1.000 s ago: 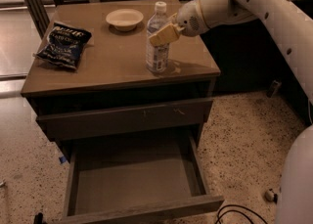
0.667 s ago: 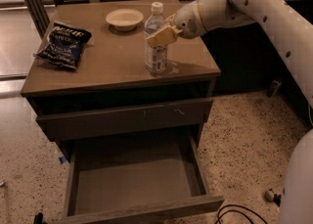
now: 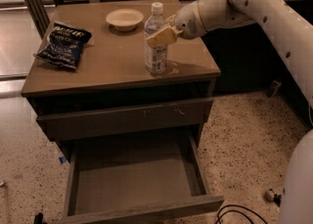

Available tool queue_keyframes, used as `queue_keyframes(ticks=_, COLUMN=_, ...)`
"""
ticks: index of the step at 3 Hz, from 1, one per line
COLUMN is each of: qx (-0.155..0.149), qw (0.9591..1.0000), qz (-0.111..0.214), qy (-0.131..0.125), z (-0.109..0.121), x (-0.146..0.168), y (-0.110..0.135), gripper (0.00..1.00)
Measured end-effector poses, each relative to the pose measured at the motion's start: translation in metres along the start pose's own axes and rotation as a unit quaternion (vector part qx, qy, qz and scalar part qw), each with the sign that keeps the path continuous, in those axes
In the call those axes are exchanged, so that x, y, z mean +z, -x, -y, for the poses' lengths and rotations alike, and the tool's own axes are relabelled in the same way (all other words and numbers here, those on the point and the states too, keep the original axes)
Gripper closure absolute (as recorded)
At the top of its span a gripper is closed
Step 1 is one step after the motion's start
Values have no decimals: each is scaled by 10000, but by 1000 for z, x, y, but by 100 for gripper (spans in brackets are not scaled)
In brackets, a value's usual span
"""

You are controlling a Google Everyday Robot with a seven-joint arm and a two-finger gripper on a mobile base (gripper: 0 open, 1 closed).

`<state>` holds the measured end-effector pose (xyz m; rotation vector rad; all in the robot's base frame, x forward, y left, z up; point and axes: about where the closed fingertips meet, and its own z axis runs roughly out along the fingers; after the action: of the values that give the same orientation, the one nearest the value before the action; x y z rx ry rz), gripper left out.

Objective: Pick blue plastic bottle from middle drawer and place on counter

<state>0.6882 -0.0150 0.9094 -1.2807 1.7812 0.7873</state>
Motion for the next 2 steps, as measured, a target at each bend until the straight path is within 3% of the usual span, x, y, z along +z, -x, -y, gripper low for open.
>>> queue_keyframes(ticks=2, qx=0, qw=10000, qz=0, qy=1, z=0, x=0, y=0, gripper=12)
